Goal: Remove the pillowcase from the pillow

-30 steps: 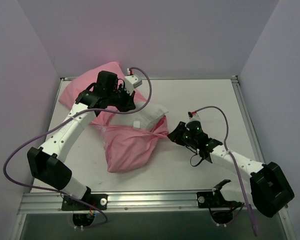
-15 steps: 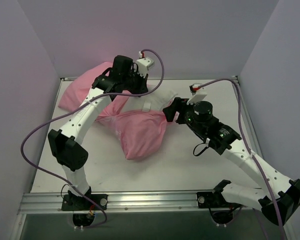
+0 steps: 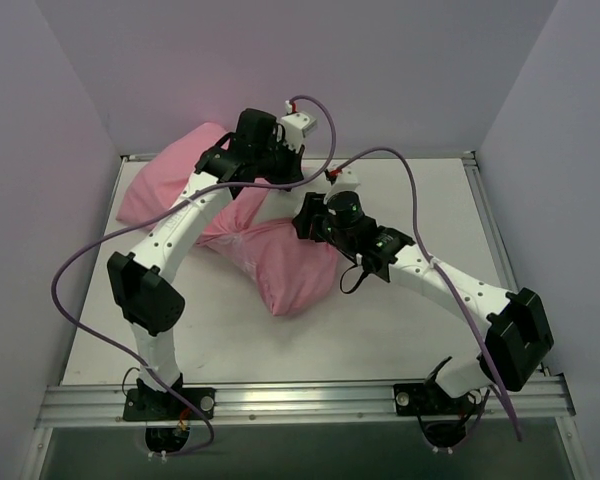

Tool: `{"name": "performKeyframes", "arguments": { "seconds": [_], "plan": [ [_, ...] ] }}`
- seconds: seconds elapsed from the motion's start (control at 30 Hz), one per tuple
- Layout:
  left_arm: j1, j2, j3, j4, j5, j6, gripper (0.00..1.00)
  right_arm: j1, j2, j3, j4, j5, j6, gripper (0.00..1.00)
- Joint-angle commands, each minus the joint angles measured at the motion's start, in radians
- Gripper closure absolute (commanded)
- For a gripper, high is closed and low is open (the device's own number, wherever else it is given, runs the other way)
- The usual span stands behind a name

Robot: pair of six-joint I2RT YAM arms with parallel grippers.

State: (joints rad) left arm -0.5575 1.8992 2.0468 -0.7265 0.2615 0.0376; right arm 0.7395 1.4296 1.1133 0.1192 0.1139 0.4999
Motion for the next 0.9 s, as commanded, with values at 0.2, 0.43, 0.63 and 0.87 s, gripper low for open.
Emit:
{"name": "performKeyframes", "arguments": {
  "seconds": [0.2, 0.43, 0.63, 0.87],
  "plan": [
    [0.016, 0.021, 0.142, 0.107, -0.105, 0.027, 0.98, 0.032, -0.063, -0.084, 0.066, -0.003, 0.092, 0.86],
    [0.082, 0.104, 0.253, 0.113, -0.283, 0.051, 0.98, 0.116, -0.196, -0.331, 0.066, 0.001, 0.203, 0.97],
    [0.140, 0.095, 0.289, 0.107, -0.281, 0.035, 0.98, 0.169, -0.268, -0.512, 0.114, -0.008, 0.279, 1.00],
    [0.220, 0.043, 0.348, 0.081, -0.179, -0.062, 0.98, 0.077, -0.184, -0.742, 0.339, -0.086, 0.353, 1.00]
  ]
}}
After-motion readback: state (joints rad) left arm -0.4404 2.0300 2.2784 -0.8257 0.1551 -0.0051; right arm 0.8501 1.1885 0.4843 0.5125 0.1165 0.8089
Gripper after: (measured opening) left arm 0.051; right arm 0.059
